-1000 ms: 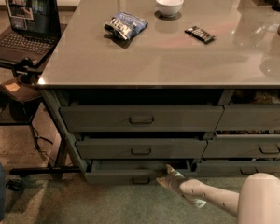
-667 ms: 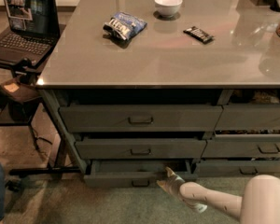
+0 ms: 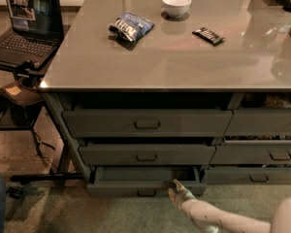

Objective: Open bottom drawer

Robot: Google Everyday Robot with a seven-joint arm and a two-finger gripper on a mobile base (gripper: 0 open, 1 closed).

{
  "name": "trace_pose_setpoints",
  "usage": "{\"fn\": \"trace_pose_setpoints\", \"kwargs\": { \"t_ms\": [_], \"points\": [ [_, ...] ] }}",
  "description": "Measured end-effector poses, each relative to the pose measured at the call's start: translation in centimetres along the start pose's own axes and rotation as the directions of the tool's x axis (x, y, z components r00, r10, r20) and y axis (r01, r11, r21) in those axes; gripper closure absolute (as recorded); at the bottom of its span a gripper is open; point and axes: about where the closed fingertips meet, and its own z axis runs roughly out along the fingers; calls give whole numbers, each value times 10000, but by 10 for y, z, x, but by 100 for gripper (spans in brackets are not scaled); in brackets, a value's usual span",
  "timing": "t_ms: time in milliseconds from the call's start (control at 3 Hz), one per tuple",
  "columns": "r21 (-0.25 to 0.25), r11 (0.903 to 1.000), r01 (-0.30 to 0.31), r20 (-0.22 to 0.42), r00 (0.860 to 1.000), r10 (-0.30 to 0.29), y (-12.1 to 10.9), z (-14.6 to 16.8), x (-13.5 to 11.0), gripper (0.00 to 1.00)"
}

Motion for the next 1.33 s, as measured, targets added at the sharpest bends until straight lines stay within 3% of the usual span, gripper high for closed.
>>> {"fn": "trace_pose_setpoints", "kwargs": {
  "t_ms": [667,1000,1333],
  "points": [
    [96,9999,-53,-27,10000,53,-1,-11,-2,100],
    [66,9988,-483,-13,9988,483,14,-19,-4,100],
    [64,9988,-482,-14,9988,482,14,-19,-4,100]
  ]
}}
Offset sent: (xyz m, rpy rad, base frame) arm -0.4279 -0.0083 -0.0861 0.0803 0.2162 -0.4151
